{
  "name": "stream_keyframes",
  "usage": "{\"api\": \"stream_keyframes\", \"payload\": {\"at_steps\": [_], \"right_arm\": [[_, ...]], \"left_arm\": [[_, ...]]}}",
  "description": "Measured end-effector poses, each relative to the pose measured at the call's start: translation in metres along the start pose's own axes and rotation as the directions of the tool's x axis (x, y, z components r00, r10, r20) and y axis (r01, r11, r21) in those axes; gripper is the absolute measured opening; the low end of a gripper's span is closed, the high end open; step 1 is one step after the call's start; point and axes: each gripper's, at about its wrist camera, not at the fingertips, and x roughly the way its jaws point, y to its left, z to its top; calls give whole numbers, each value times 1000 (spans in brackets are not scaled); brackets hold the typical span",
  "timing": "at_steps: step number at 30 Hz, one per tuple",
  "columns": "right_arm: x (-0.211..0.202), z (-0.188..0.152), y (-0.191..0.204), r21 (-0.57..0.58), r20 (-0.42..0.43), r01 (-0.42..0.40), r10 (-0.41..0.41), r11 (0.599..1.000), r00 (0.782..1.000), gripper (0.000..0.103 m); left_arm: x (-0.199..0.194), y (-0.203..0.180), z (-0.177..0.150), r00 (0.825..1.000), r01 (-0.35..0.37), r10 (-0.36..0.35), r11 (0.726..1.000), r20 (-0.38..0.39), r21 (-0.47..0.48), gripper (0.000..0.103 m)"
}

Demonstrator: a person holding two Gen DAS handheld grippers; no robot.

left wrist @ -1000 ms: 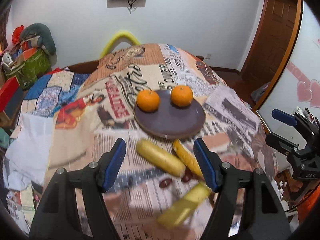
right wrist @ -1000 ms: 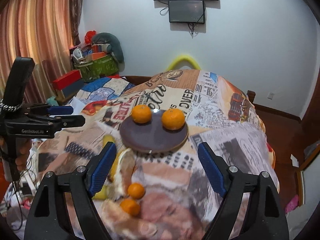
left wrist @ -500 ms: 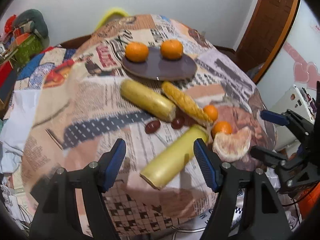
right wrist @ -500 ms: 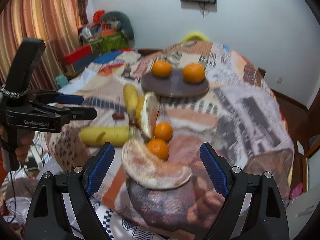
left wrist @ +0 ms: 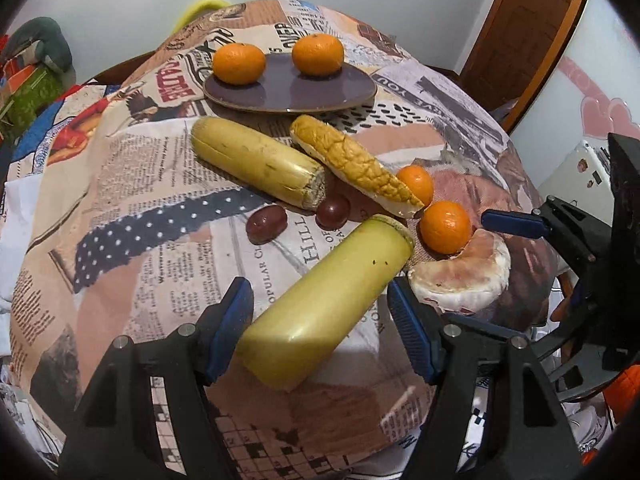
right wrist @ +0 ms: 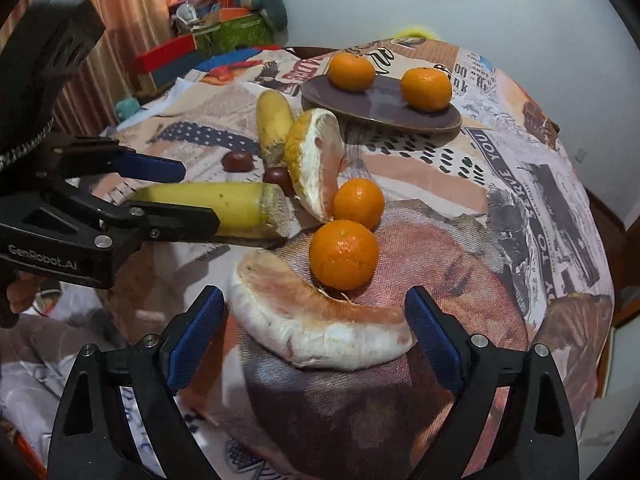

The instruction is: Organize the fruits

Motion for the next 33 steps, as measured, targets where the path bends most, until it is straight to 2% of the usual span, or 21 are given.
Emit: {"api": "stream_keyframes", "payload": {"at_steps": [4,6,7,12,14,15,20,28,33], "right_arm": [[-4,-4,-4,12,18,-24,24,1000,1000,88],[-7,-5,-4,19,23,-31,31,999,999,80],[-9,-7,-5,19,21,-30,29,999,999,72],[-15,-12,-16,58,14,-18,17,998,1000,60],[-19,-17,-25,101,11,-4,3,995,1000,49],[-21,-19,-31,128,7,7,-8,992,1000,48],[-28,-26,-50,211,0,-7,7,977,1000,47],[-23,-24,-54,193,-37,-59,67,979,997,50],[-19,-25,-51,153,-52,-88,97,984,994,58]], "left_arm": [[2,-4,-3,1000,-14,14,1000,19,24,70],[2,-4,-4,999,-18,17,1000,27,25,69],[1,-3,-5,999,-18,17,1000,30,24,68],[-7,-1,-13,999,-13,13,1000,35,14,54],[-11,0,-17,1000,-4,4,1000,27,5,49],[-12,0,-18,1000,3,-3,1000,22,2,46],[-17,-6,-24,999,50,-50,999,-12,15,41],[2,-15,-12,998,43,-41,998,-44,51,41],[12,-18,0,999,36,-34,998,-35,59,41]]}}
